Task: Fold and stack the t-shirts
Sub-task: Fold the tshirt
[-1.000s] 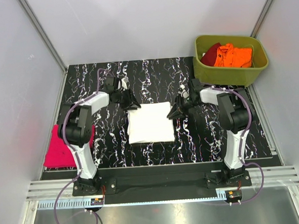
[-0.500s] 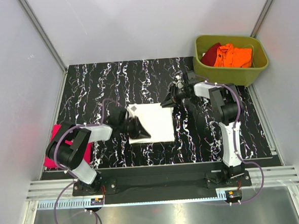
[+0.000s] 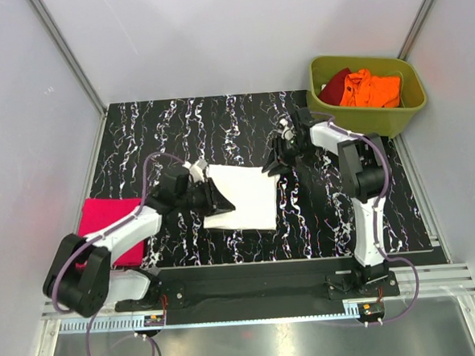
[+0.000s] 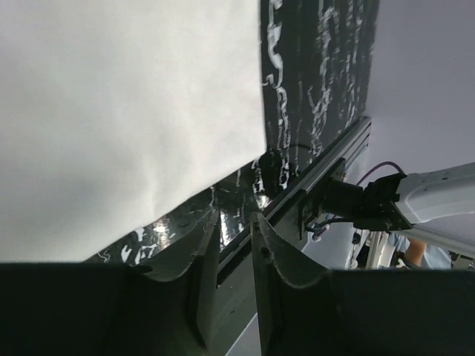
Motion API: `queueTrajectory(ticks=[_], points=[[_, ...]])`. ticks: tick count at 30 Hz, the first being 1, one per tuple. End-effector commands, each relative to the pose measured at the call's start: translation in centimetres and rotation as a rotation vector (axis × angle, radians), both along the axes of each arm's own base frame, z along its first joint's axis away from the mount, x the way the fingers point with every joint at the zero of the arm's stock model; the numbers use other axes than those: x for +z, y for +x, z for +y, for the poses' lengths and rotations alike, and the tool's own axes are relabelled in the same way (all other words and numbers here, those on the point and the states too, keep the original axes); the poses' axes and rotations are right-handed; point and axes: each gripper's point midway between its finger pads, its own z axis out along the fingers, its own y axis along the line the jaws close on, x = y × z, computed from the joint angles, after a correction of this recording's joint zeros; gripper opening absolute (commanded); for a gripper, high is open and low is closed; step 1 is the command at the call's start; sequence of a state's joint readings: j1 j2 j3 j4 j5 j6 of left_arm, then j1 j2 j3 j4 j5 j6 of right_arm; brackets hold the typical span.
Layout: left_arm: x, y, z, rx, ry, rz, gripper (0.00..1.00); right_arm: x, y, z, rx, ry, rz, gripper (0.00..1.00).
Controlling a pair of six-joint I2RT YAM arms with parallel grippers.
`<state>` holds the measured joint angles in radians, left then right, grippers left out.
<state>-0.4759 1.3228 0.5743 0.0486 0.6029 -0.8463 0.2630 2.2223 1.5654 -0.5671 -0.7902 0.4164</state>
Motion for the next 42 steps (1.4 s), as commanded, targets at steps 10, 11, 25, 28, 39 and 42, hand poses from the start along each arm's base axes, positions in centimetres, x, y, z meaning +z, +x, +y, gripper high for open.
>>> queueTrajectory(ticks=[10, 11, 25, 28, 39, 42], points=[[-4.9, 0.3, 4.4, 0.068, 0.120, 0.096, 0.25, 7.1, -11.6, 8.1, 0.282, 0.099, -0.027, 0.38], [-5.5, 0.1, 4.5, 0.061, 0.125, 0.115, 0.25, 7.3, -12.3, 8.9, 0.305, 0.137, -0.021, 0.26], [-8.8, -1.6, 6.3, 0.078, 0.201, 0.195, 0.24, -0.7, -17.7, 3.2, 0.234, -0.022, 0.129, 0.00], [-8.6, -1.9, 6.5, 0.070, 0.211, 0.191, 0.24, -2.0, -17.6, 1.0, 0.164, -0.107, 0.131, 0.01], [-0.5, -0.4, 9.5, 0.166, 0.357, 0.011, 0.42, 6.3, -14.3, -3.7, 0.149, -0.398, -0.229, 0.49], [2.3, 0.5, 11.7, 0.266, 0.437, -0.061, 0.48, 7.7, -14.9, -1.0, 0.243, -0.381, -0.312, 0.65]])
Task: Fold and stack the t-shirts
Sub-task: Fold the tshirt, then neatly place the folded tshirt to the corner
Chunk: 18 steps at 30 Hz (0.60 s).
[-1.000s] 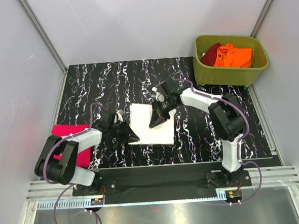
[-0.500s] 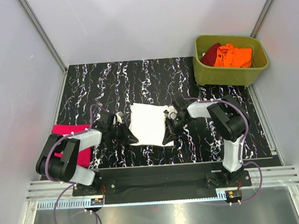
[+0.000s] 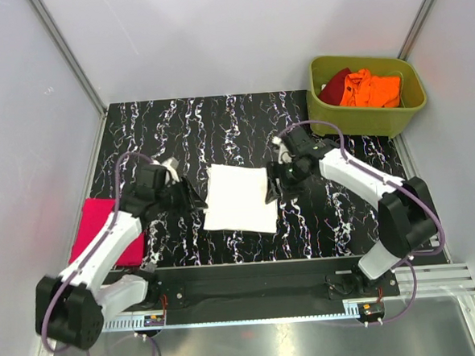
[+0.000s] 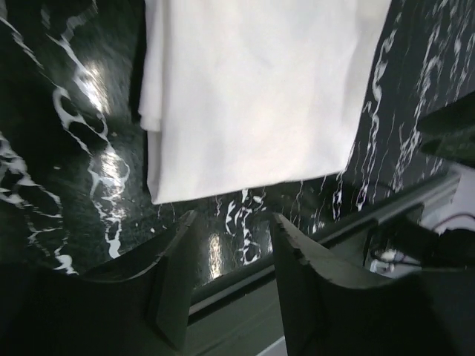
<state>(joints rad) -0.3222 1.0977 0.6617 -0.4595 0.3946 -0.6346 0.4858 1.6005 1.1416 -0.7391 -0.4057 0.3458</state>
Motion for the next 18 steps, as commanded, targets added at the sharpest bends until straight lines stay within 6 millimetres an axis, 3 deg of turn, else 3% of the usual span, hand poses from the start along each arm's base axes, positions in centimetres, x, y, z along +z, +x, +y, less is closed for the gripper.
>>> queueTrajectory(ticks=[1, 3, 5, 6, 8, 9, 14, 17, 18], points=[[3.4, 0.8, 3.8, 0.135, 0.155, -0.083, 0.50, 1.6, -0.7, 2.0, 0.143, -0.070, -0.121, 0.69], [4.9, 1.1, 6.5, 0.256, 0.229, -0.103, 0.52, 1.6, -1.3, 4.9, 0.258, -0.100, -0.207, 0.76], [5.6, 1.4, 9.4, 0.415, 0.295, -0.101, 0.56, 1.9, -1.2, 7.1, 0.339, -0.119, -0.310, 0.77], [6.0, 0.9, 10.3, 0.458, 0.309, -0.093, 0.58, 2.1, -0.3, 8.2, 0.351, -0.125, -0.390, 0.77], [6.9, 1.1, 11.9, 0.569, 0.327, -0.099, 0.63, 1.7, -1.4, 10.4, 0.435, -0.125, -0.478, 0.77], [6.9, 0.9, 12.4, 0.598, 0.332, -0.087, 0.65, 2.1, -0.6, 11.6, 0.472, -0.126, -0.582, 0.76], [5.7, 0.6, 13.2, 0.679, 0.272, 0.073, 0.72, 1.3, -2.3, 15.8, 0.738, -0.175, -0.865, 0.75], [5.1, 0.4, 14.1, 0.706, 0.259, 0.133, 0.73, 0.3, -3.0, 17.7, 0.837, -0.202, -0.897, 0.74], [4.9, 0.3, 14.6, 0.731, 0.252, 0.138, 0.73, -1.1, -3.0, 17.9, 0.863, -0.238, -0.890, 0.73]])
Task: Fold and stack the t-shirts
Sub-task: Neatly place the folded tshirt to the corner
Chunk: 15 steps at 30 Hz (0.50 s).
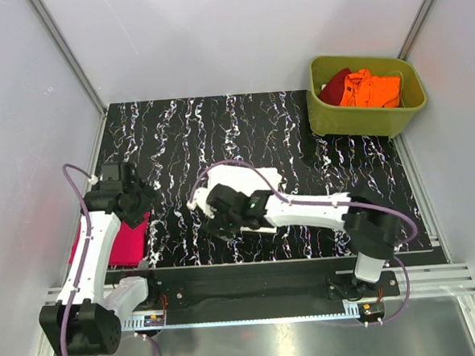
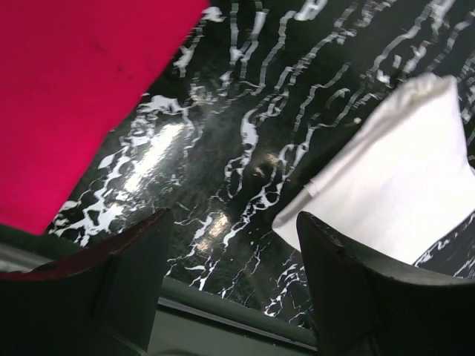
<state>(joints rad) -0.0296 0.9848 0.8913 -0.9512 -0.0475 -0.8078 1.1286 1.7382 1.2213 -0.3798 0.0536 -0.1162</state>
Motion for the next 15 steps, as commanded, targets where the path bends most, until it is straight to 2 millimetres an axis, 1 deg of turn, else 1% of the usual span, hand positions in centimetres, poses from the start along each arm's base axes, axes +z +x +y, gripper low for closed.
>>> queueTrajectory(ticks=[1, 2, 4, 5, 7, 8, 10, 15], points=[[1.2, 0.0, 1.6, 0.105, -0.046, -0.017, 0.74, -0.2, 1.9, 2.4, 0.094, -0.045, -0.189, 0.72], [1.2, -0.2, 2.1, 0.135, -0.049, -0.021, 0.74, -1.2, 1.3, 2.9, 0.144, -0.078, -0.221, 0.70], [1.2, -0.5, 3.3, 0.204, -0.057, -0.013, 0.75, -1.9, 1.6, 2.8, 0.149, -0.124, -0.299, 0.68], [0.9, -0.6, 3.5, 0.220, -0.060, 0.005, 0.75, -2.7, 1.9, 2.5, 0.152, -0.167, -0.348, 0.67], [0.6, -0.7, 3.3, 0.227, -0.089, 0.022, 0.76, -3.2, 2.1, 2.3, 0.153, -0.195, -0.379, 0.63], [0.4, -0.7, 3.4, 0.232, -0.098, 0.033, 0.76, -3.2, 2.6, 2.2, 0.143, -0.210, -0.420, 0.63], [-0.1, -0.8, 3.3, 0.236, -0.108, 0.049, 0.76, -3.5, 2.6, 2.1, 0.174, -0.240, -0.458, 0.60], [-1.1, -1.7, 3.7, 0.271, -0.112, 0.066, 0.76, -4.8, 2.8, 1.9, 0.197, -0.308, -0.492, 0.56]])
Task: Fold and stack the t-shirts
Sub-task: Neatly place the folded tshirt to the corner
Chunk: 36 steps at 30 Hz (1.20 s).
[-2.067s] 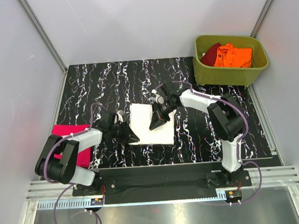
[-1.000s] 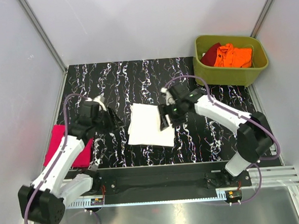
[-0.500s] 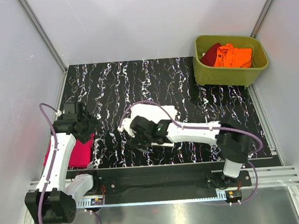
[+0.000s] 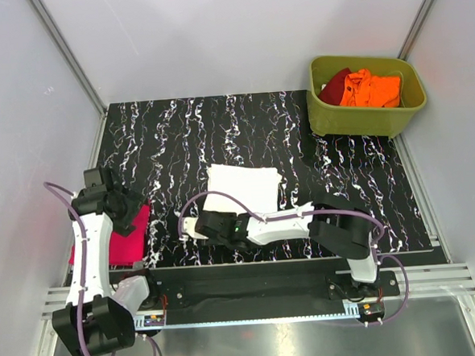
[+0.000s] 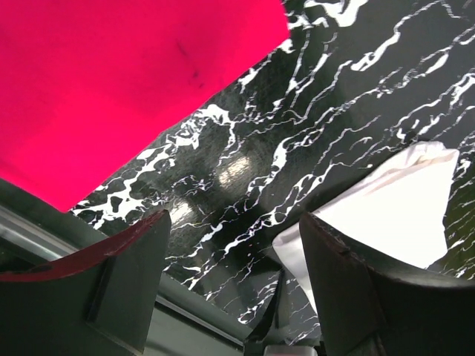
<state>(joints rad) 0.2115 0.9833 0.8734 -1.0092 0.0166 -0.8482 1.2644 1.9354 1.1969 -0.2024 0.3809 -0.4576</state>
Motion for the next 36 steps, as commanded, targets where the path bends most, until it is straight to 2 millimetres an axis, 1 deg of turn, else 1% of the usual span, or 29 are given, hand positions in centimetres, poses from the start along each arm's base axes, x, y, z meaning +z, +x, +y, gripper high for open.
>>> queueTrajectory(ticks=[1, 4, 7, 8, 10, 11, 12, 13, 15, 16, 17, 19, 20, 21, 22, 24, 25, 26, 27, 28, 29, 31, 32, 34, 35, 36], points=[[-0.2, -0.4, 0.0, 0.037, -0.032, -0.004, 0.76, 0.4, 1.3, 0.7, 0.009, -0.024, -0.107, 0.56], [-0.3, -0.6, 0.1, 0.058, -0.045, 0.013, 0.76, -0.3, 0.6, 1.2, 0.049, -0.022, -0.090, 0.55], [-0.5, -0.5, 0.1, 0.063, -0.068, 0.049, 0.78, -0.8, 0.8, 1.5, 0.059, -0.027, -0.116, 0.54], [-0.6, -0.2, 0.0, 0.055, -0.077, 0.065, 0.79, -0.9, 0.8, 1.7, 0.060, -0.022, -0.119, 0.52], [-0.7, 0.1, -0.3, 0.018, -0.099, 0.071, 0.80, -1.1, 0.6, 1.8, 0.068, -0.020, -0.112, 0.46], [-0.7, 0.6, -0.5, 0.004, -0.111, 0.063, 0.80, -1.0, 0.6, 2.0, 0.063, -0.006, -0.109, 0.42], [-0.9, 0.8, -0.6, -0.011, -0.118, 0.060, 0.80, -0.8, 0.7, 2.0, 0.061, -0.001, -0.113, 0.33], [-0.8, 1.1, -1.0, -0.023, -0.140, 0.045, 0.80, -0.8, 0.7, 1.8, 0.056, -0.003, -0.119, 0.28], [-0.9, 1.6, -1.6, -0.036, -0.169, 0.021, 0.80, -0.1, 0.9, 1.8, 0.055, 0.015, -0.132, 0.20], [-0.9, 1.8, -2.3, -0.050, -0.207, 0.007, 0.79, -0.3, 0.8, 1.4, 0.055, 0.009, -0.134, 0.13], [-1.3, 1.9, -2.6, -0.051, -0.229, -0.001, 0.79, 0.5, 1.0, 1.5, 0.057, 0.029, -0.145, 0.10], [-1.4, 2.2, -3.5, -0.062, -0.280, -0.021, 0.78, 0.8, 1.1, 1.1, 0.055, 0.036, -0.147, 0.04], [-1.8, 2.7, -3.6, -0.070, -0.289, -0.043, 0.78, 1.7, 1.2, 1.1, 0.052, 0.054, -0.153, 0.02], [-1.8, 3.0, -3.8, -0.078, -0.307, -0.056, 0.78, 2.0, 1.3, 0.8, 0.048, 0.058, -0.156, 0.02], [-2.2, 3.4, -4.4, -0.098, -0.344, -0.059, 0.78, 2.9, 1.4, 0.4, 0.041, 0.073, -0.161, 0.00], [-2.8, 3.8, -5.1, -0.130, -0.395, -0.057, 0.78, 3.8, 1.6, -0.1, 0.035, 0.091, -0.164, 0.00], [-2.8, 4.0, -5.8, -0.152, -0.431, -0.054, 0.79, 4.1, 1.9, -0.4, 0.028, 0.099, -0.162, 0.00], [-3.3, 4.5, -6.0, -0.164, -0.443, -0.045, 0.80, 5.0, 1.9, -0.3, 0.034, 0.122, -0.163, 0.00], [-3.4, 5.0, -6.3, -0.180, -0.452, -0.053, 0.81, 5.3, 2.1, -0.6, 0.030, 0.126, -0.166, 0.00], [-3.2, 5.4, -7.4, -0.219, -0.476, -0.063, 0.85, 5.7, 2.3, -0.7, 0.027, 0.136, -0.167, 0.00], [-3.3, 6.2, -7.9, -0.234, -0.486, -0.077, 0.90, 6.4, 2.6, -1.0, 0.020, 0.148, -0.169, 0.00], [-3.2, 6.8, -9.7, -0.268, -0.524, -0.077, 0.90, 6.8, 2.9, -1.3, 0.017, 0.156, -0.168, 0.00], [-3.2, 7.6, -10.2, -0.281, -0.526, -0.097, 0.90, 7.3, 3.1, -1.5, 0.016, 0.164, -0.165, 0.00], [-2.8, 8.2, -12.1, -0.311, -0.557, -0.123, 0.91, 7.4, 3.2, -1.9, 0.017, 0.162, -0.164, 0.00], [-2.5, 9.2, -12.7, -0.307, -0.565, -0.165, 0.91, 7.8, 3.5, -2.1, 0.012, 0.170, -0.167, 0.00], [-2.5, 9.3, -13.5, -0.320, -0.570, -0.162, 0.98, 7.9, 3.6, -2.3, 0.008, 0.172, -0.167, 0.00]])
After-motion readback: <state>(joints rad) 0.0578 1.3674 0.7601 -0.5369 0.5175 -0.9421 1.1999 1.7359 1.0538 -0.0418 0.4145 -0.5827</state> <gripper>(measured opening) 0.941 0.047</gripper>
